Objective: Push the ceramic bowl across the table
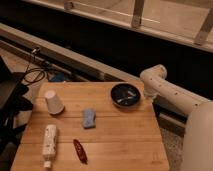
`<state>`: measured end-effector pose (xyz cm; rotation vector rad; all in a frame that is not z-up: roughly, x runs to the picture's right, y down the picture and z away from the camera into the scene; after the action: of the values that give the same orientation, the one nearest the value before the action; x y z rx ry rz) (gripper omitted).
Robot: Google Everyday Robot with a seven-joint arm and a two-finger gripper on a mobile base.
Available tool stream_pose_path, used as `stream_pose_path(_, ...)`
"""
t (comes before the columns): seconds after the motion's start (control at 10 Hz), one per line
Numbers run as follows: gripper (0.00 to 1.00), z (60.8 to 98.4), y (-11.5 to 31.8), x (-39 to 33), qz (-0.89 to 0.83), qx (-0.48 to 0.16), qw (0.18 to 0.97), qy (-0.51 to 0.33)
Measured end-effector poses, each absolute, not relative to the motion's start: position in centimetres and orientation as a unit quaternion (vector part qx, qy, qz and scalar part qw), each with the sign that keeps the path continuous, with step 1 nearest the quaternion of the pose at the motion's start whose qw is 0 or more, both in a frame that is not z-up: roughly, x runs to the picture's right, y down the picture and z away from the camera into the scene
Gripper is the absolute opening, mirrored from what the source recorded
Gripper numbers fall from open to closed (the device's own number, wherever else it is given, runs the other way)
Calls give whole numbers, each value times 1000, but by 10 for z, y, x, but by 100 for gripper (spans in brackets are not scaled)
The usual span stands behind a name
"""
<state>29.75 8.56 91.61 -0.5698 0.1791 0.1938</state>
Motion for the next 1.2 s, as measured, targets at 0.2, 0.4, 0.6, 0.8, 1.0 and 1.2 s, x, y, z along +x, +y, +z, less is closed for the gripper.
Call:
stream_pose_path(0.2, 0, 927, 83, 303, 117, -273, 953, 60)
stream_pose_path(0.4, 6, 931, 80, 301, 138, -262, 955, 3)
stream_pose_path(0.6, 12, 934, 78, 281, 142, -261, 954, -31)
stream_pose_path(0.8, 5, 937, 79, 275, 132, -266, 955, -1)
stream_pose_path(1.0, 5, 941, 82, 284, 132, -269, 954, 3)
stream_pose_path(1.2, 5, 941, 81, 268, 129, -271, 954, -3)
